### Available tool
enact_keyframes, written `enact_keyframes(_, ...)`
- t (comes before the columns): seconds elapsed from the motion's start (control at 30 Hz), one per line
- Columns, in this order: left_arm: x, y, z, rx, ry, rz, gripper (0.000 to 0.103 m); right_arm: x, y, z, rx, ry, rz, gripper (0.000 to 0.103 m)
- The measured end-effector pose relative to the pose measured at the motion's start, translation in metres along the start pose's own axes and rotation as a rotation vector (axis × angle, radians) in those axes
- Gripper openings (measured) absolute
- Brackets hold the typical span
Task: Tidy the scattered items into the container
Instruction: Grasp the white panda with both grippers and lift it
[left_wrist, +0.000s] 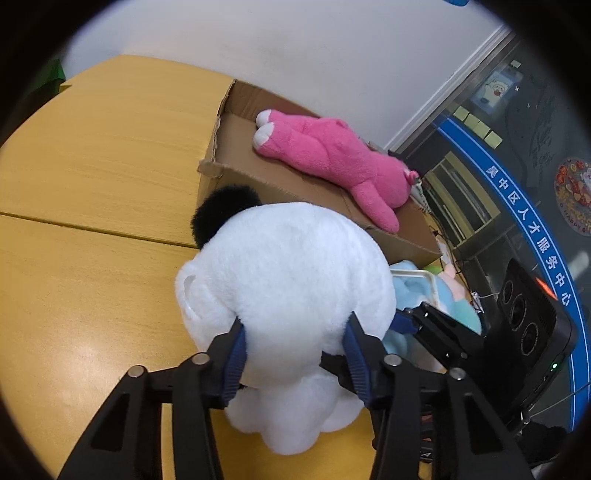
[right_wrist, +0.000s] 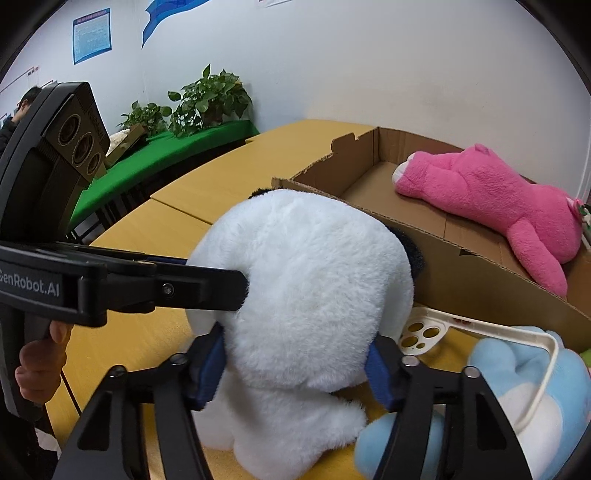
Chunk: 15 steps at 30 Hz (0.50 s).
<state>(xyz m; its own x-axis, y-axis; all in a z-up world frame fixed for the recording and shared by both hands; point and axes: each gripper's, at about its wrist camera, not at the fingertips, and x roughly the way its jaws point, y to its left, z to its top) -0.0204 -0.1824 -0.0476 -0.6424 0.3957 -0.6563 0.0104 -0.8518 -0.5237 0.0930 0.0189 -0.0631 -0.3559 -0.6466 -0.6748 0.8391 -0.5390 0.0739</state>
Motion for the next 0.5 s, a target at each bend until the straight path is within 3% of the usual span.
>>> enact_keyframes(0.2,-0.050,-0.041,0.027,0.076,-0.111,-0.024,0.046,-0.052,0.007,0.022,0.025,-0.135,-0.001,0.063)
enact_keyframes(0.37,-0.072,-0.095,0.096,0.241,-0.171,-0.053,0.046,-0.105,-0.011,0.075,0.056,-0.292,-0.050,0.063)
enact_keyframes(0.5,-0.064,-0.118,0.155,0.327,-0.189,-0.047,0.046,-0.119,-0.039,0.126,0.060,-0.366,-0.107,0.063)
